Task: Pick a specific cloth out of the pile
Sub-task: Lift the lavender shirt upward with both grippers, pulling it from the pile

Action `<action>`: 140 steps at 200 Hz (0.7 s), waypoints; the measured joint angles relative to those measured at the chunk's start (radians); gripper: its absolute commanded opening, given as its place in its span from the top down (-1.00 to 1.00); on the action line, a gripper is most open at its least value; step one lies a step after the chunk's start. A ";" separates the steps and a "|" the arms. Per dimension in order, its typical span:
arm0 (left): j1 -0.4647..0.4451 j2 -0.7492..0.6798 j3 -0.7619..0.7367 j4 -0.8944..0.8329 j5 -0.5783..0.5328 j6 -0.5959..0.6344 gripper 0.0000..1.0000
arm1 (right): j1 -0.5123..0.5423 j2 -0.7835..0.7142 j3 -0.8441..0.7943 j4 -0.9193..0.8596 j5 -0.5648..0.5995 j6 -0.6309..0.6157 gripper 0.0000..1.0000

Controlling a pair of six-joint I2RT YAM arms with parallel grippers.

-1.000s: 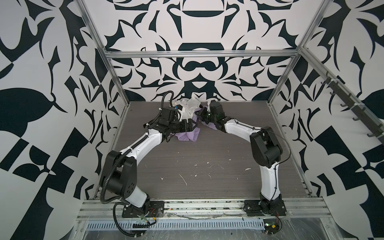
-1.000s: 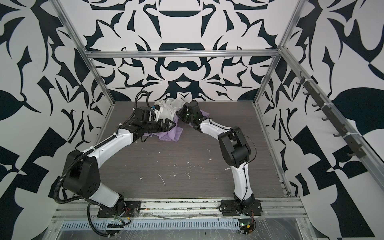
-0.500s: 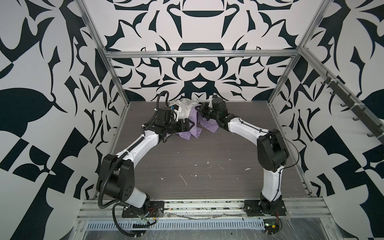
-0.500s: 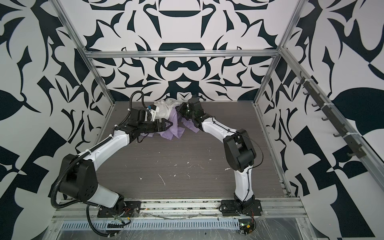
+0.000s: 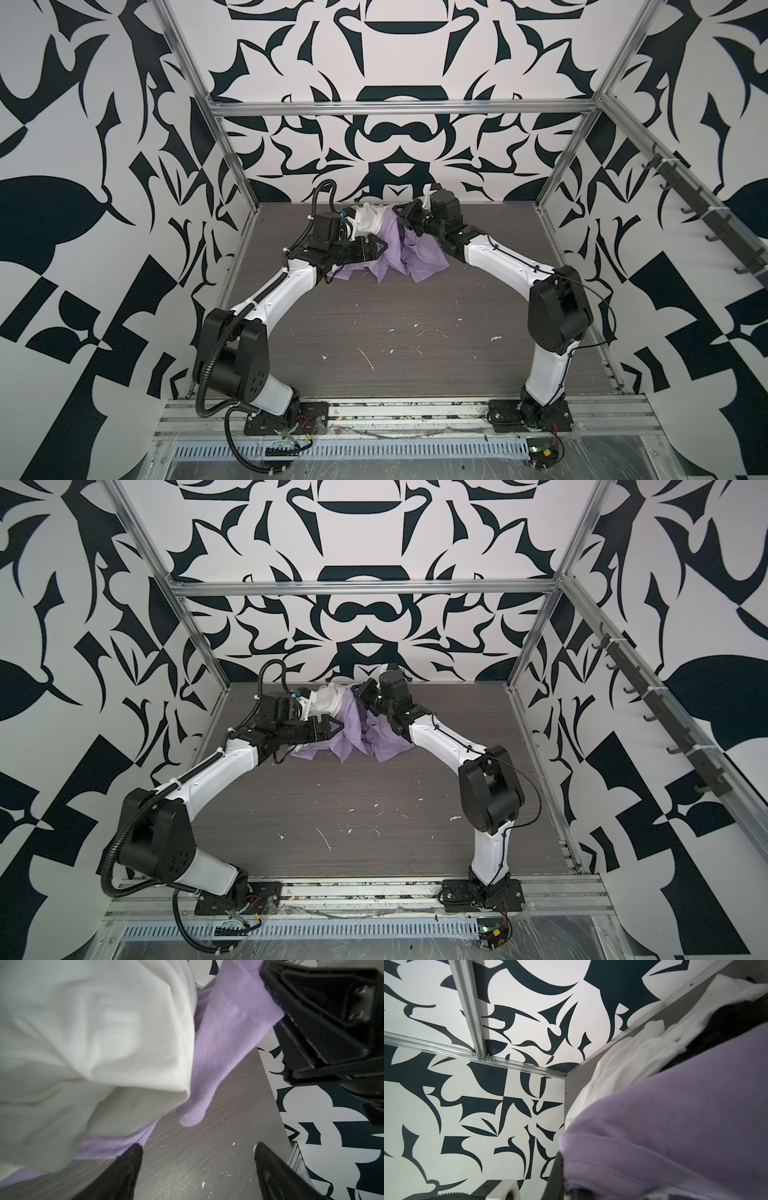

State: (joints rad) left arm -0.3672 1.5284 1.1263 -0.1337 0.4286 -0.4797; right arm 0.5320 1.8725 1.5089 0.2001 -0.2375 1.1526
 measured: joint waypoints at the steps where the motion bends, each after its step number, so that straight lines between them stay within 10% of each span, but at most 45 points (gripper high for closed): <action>1: 0.000 0.002 0.000 0.002 0.000 -0.001 -0.72 | 0.000 0.000 0.000 0.000 0.000 0.000 1.00; 72: -0.061 0.102 0.067 0.052 -0.052 -0.018 -0.45 | 0.001 0.000 -0.001 -0.001 -0.002 0.026 1.00; 140: -0.074 0.151 0.106 0.040 -0.134 -0.015 0.30 | 0.001 0.000 -0.001 -0.001 -0.011 0.038 1.00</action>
State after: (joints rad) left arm -0.4416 1.6791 1.2327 -0.0940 0.2943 -0.4950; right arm 0.5327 1.8729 1.5078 0.1993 -0.2481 1.1908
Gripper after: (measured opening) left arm 0.428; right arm 0.077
